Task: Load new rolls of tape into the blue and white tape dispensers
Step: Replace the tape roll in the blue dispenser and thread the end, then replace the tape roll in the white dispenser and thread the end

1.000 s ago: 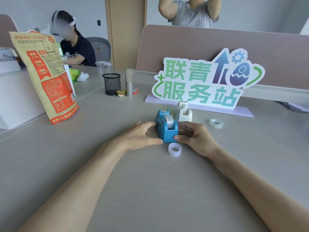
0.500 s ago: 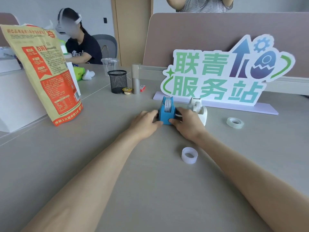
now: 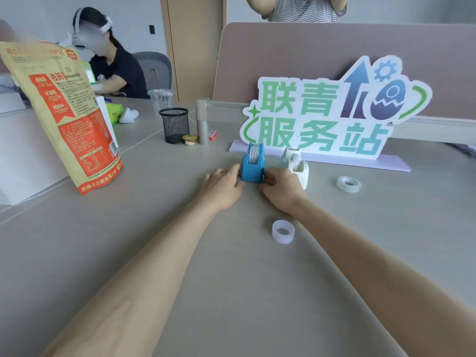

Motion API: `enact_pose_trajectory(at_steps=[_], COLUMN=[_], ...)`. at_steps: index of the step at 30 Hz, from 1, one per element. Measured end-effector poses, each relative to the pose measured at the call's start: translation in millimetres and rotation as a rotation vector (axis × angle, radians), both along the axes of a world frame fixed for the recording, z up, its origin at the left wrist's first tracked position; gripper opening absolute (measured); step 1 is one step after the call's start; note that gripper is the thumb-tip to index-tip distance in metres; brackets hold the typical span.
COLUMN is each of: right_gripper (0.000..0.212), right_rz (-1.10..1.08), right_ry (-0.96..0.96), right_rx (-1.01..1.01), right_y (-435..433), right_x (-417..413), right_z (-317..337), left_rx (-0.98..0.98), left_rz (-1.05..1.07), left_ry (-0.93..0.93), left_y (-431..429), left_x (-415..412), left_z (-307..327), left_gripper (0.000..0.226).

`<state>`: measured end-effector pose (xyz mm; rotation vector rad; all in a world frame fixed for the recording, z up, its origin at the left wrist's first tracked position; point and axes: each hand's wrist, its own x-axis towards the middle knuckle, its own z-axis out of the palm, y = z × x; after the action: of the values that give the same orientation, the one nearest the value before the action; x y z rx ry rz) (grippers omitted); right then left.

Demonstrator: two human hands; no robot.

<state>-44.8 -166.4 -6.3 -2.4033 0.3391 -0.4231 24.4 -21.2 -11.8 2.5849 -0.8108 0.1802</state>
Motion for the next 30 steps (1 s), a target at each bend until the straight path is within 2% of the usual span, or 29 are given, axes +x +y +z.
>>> enact_pose_trajectory(at_steps=[4,7,11,13,16,19,23,27,30], right_gripper=[0.033,0.018,0.015,0.017,0.018,0.021,0.024,0.024,0.024], right_rz=[0.099,0.226,0.239,0.252,0.249,0.221,0.224,0.222,0.22], right_ry=[-0.059,-0.127,-0.145,-0.145,-0.127,-0.109,-0.059,-0.071,-0.083], right_rx=[-0.116,-0.304,-0.409,-0.429,-0.437,-0.462,-0.484,-0.483,-0.486], right_y=[-4.1,-12.9,-23.4,-25.6,-24.8,-23.8,-23.8,-27.1,-31.8], right_x=[-40.0,-68.2,-97.0,-109.0,-117.9,-115.2,-104.0,-88.4,-77.4], right_z=[-2.1,-4.4,-5.9,-5.6,-3.5,-1.4,1.2,1.8,-1.0], left_rx=[-0.148,-0.222,-0.281,-0.266,-0.279,-0.368,-0.461,-0.328,-0.258], left_rz=[-0.098,-0.243,-0.342,-0.354,-0.342,-0.232,0.065,0.211,0.259], left_ry=[0.046,0.167,0.41,0.388,0.296,0.297,0.286,0.212,0.172], left_y=[16.9,28.5,29.6,27.0,24.9,28.2,35.2,30.2,17.7], left_x=[-39.1,-74.0,-116.1,-125.2,-123.7,-111.0,-68.4,-20.9,6.6], left_z=[-3.0,0.6,8.3,8.3,8.1,8.1,8.1,9.2,8.8], left_gripper=[0.039,0.033,0.037,0.045,0.032,0.027,0.027,0.01,0.023])
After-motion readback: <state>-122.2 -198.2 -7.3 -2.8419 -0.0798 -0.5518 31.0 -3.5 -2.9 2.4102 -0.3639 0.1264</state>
